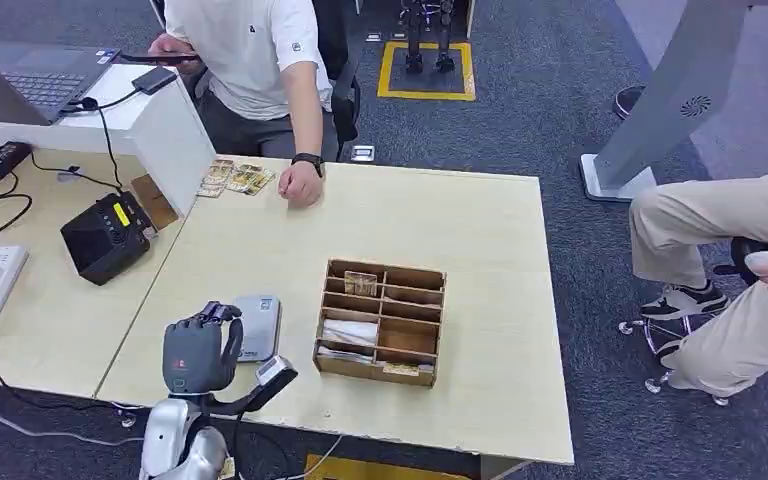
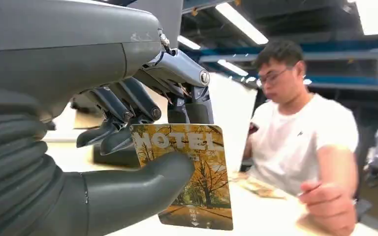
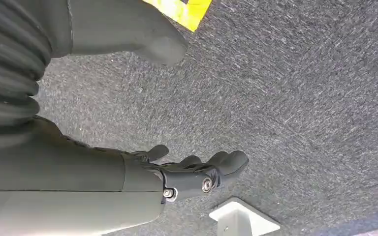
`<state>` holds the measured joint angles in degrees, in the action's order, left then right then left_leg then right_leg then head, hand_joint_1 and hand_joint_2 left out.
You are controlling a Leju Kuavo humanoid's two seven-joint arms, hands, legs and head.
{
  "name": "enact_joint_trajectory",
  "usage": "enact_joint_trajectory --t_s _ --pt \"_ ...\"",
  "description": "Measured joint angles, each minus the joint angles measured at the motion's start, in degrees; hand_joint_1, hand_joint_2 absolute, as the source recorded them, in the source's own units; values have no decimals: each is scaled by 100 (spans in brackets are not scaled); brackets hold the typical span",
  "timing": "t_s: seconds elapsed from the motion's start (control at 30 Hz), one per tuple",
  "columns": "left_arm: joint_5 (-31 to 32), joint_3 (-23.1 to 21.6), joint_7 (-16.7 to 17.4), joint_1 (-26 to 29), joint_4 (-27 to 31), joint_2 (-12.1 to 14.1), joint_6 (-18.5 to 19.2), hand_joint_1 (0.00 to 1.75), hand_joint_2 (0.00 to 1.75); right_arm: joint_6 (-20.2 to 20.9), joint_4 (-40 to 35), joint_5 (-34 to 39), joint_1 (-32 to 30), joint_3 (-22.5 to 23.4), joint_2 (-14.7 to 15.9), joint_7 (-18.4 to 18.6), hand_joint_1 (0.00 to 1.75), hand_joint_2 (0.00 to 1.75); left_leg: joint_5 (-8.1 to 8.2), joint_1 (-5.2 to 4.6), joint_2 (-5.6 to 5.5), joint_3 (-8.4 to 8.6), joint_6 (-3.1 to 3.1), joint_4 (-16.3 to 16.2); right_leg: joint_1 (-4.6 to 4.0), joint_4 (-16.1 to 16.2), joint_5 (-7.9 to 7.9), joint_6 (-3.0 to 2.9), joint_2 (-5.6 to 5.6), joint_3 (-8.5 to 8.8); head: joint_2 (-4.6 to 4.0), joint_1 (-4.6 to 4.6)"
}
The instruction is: Pass the card to the sensor for recognition and then transmit it.
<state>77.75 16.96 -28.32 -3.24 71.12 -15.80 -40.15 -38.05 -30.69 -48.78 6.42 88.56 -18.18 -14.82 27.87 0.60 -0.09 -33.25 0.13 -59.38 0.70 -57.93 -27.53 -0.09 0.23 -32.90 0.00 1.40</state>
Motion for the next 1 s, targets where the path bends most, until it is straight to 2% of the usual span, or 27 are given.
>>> enact_joint_trajectory --t_s 0.2,0.5,0.63,1.0 --pt "114 -232 734 100 -241 52 -2 175 175 0 20 0 -1 0 0 -2 0 175 0 0 0 0 0 0 0 0 0 0 0 0 0 -2" --pt "225 -555 1400 98 -701 186 -11 175 175 0 55 -2 -2 0 2 -2 0 175 0 0 0 4 0 0 0 0 0 0 0 2 0 -2" --pt "242 -619 1553 69 -880 245 -24 175 175 0 61 0 -2 0 2 -7 0 175 0 0 0 6 0 0 0 0 0 0 0 3 0 -2" --pt "236 -706 1654 -57 -1255 328 -24 175 175 0 87 2 -1 0 4 -9 0 175 0 -1 0 19 0 1 0 0 0 0 -1 20 0 -2"
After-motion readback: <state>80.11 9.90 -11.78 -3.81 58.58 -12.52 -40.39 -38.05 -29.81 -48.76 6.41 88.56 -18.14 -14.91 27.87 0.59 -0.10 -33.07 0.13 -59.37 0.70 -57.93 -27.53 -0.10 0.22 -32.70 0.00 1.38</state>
